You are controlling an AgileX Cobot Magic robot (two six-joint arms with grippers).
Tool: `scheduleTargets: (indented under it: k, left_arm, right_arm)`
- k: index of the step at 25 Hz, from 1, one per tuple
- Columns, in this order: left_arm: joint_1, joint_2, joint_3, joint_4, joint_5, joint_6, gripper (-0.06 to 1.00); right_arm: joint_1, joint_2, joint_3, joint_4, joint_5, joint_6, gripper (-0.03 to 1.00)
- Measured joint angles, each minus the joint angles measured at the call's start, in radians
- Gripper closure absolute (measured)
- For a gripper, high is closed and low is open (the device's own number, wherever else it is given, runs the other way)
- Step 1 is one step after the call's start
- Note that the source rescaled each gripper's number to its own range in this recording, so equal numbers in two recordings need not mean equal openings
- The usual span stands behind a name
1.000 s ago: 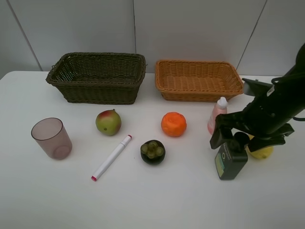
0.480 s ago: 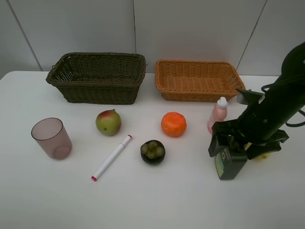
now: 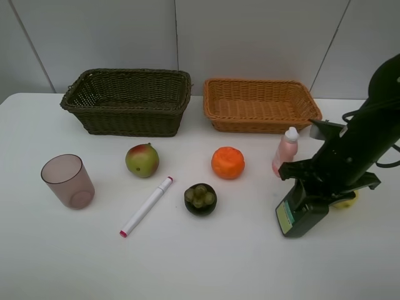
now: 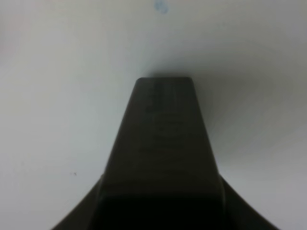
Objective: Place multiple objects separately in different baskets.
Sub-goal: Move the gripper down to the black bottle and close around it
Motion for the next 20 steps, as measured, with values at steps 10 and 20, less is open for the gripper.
scheduleTargets:
  k: [10,20]
  left_arm:
    - [0.0,0.0,0.0,0.0,0.0,0.0,-0.06]
    - [0.0,0.0,0.0,0.0,0.0,0.0,-0.06]
  right_arm:
    - [0.001,0.0,0.0,0.0,0.011,-0.002,0.88]
    - [0.001,0.001,-0.09,0.0,0.205,-0.065,0.88]
